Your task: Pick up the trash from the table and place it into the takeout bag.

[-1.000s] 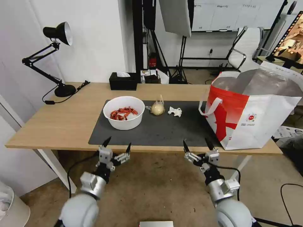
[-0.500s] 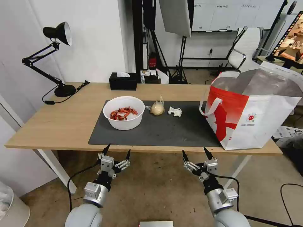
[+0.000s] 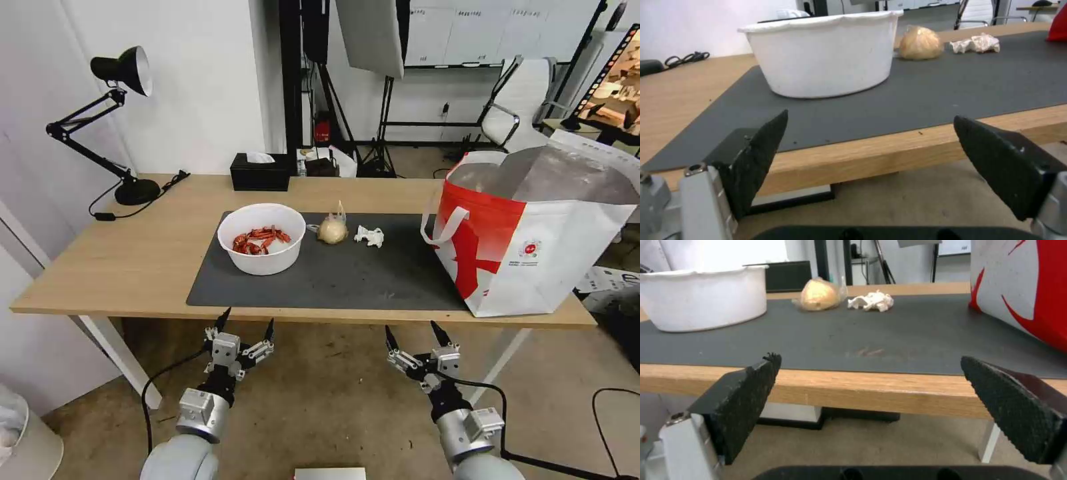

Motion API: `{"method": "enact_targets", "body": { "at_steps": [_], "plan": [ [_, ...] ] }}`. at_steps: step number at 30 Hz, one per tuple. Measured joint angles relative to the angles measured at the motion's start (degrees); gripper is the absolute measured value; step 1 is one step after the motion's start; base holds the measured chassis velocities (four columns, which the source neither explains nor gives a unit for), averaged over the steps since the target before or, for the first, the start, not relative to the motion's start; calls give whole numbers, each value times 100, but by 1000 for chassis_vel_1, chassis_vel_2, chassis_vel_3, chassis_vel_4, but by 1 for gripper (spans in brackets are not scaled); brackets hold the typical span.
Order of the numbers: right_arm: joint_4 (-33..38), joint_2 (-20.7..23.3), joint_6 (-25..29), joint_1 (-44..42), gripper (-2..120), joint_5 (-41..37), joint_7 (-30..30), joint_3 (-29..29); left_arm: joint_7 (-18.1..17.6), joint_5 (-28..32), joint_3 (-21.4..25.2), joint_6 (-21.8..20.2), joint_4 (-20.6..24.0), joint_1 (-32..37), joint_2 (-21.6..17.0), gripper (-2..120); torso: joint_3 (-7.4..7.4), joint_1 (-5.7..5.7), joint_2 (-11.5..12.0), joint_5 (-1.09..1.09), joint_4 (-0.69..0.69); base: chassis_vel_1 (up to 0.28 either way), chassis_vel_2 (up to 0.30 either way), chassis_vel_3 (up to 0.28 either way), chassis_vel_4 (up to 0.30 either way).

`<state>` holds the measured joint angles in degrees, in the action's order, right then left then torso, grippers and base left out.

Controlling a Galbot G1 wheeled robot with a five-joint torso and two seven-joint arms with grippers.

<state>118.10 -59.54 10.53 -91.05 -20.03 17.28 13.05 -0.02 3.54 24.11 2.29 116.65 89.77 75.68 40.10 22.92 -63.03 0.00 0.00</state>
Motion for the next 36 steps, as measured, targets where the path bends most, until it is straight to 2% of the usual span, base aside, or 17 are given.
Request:
{"method": "enact_targets", "body": {
  "at_steps": [4, 7, 8, 11, 12, 14, 15, 17, 18, 20, 21, 23, 24, 26, 28, 32, 36],
  "plan": [
    [41, 76, -40, 270, 100, -217, -99, -114, 0, 2, 10, 0, 2, 12, -2, 100, 0, 0, 0, 0, -1, 0, 0, 0, 0],
    [61, 295, -168, 1028, 100, -772, -501, -318, -4, 20, 4, 0, 20, 5, -26, 100, 0, 0, 0, 0, 0, 0, 0, 0, 0],
    [61, 295, -168, 1028, 100, -772, -501, -318, -4, 20, 4, 0, 20, 5, -26, 100, 0, 0, 0, 0, 0, 0, 0, 0, 0],
    [-326, 566, -366, 2197, 100, -1333, -757, -792, -7, 28, 12, -4, 56, 16, -19, 100, 1, 0, 1, 0, -1, 0, 0, 0, 0],
    [-326, 566, -366, 2197, 100, -1333, -757, -792, -7, 28, 12, -4, 56, 16, -19, 100, 1, 0, 1, 0, -1, 0, 0, 0, 0],
    [-731, 622, -576, 3309, 100, -1706, -734, -1317, -8, 32, 28, -14, 98, 56, -8, 100, 2, 1, 1, 0, 3, 0, 0, 0, 0],
    [-731, 622, -576, 3309, 100, -1706, -734, -1317, -8, 32, 28, -14, 98, 56, -8, 100, 2, 1, 1, 0, 3, 0, 0, 0, 0],
    [-1189, 514, -882, 4269, 100, -1971, -495, -1819, -8, 35, 51, -18, 118, 89, -18, 100, 2, 2, 1, -2, 2, 0, 0, 0, 0],
    [-1189, 514, -882, 4269, 100, -1971, -495, -1819, -8, 35, 51, -18, 118, 89, -18, 100, 2, 2, 1, -2, 2, 0, 0, 0, 0],
    [-1689, 310, -1281, 5023, 100, -2011, -99, -2217, -9, 37, 68, -19, 116, 99, -19, 100, 2, 2, 1, 0, 1, 0, 0, 0, 0],
    [-1689, 310, -1281, 5023, 100, -2011, -99, -2217, -9, 37, 68, -19, 116, 99, -19, 100, 2, 2, 1, 0, 1, 0, 0, 0, 0],
    [-2179, 53, -1755, 5649, 100, -2016, 555, -2510, -8, 39, 76, -18, 108, 102, 5, 100, 1, 2, 1, -2, 1, 0, 0, 0, 0],
    [-2179, 53, -1755, 5649, 100, -2016, 555, -2510, -8, 39, 76, -18, 108, 102, 5, 100, 1, 2, 1, -2, 1, 0, 0, 0, 0],
    [-2700, -234, -2187, 6082, 100, -2013, 1225, -2639, -9, 39, 79, -18, 97, 109, 38, 100, 1, 2, 1, -2, 2, 0, 0, 0, 0],
    [-3091, -440, -2490, 6320, 100, -1999, 1618, -2653, -9, 39, 73, -14, 79, 112, 65, 100, 1, 2, 1, -1, 1, 0, 0, 0, 0],
    [-3662, -684, -2769, 6563, 100, -2041, 1971, -2639, -4, 39, 60, 34, 22, 103, 105, 100, 1, 2, 1, -1, 1, 0, 0, 0, 0],
    [-4117, -846, -2859, 6696, 100, -2047, 2057, -2631, -2, 39, 51, 97, -32, 81, 132, 100, 1, 1, 1, 0, 0, 0, 0, 0, 0]
  ]
}}
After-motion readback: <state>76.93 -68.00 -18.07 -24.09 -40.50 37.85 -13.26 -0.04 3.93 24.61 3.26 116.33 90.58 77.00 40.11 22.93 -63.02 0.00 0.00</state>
